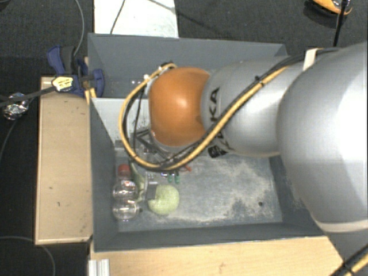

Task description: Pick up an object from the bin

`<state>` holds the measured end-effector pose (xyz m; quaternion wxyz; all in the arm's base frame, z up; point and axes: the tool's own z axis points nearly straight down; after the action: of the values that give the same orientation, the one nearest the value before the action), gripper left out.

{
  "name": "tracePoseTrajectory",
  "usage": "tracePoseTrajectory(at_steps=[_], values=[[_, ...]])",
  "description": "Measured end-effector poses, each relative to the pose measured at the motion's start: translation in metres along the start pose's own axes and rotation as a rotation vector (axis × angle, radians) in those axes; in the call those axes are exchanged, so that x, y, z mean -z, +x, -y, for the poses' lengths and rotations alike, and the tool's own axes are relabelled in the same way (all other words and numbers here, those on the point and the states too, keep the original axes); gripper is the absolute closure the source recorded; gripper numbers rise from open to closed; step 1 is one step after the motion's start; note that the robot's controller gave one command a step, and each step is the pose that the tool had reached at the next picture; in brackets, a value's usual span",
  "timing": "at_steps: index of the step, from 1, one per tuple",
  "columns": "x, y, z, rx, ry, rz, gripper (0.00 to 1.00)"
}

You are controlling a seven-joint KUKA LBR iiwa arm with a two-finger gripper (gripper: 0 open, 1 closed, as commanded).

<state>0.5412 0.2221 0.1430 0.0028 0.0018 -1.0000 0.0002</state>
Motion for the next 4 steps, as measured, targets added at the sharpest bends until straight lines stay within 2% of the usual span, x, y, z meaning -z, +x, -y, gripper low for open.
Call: tracePoseTrajectory(at_steps=[1,2,3,4], values=[[0.005,-0.002,0.001,-0.005,-0.002,0.007,0.0],[0.004,0.0,0.009,0.052,-0.003,0.007,0.0],[-0.012,0.005,0.053,0.211,-0.002,0.01,0.0],[-0.041,0.023,0.09,0.144,-0.002,0.011,0.0]])
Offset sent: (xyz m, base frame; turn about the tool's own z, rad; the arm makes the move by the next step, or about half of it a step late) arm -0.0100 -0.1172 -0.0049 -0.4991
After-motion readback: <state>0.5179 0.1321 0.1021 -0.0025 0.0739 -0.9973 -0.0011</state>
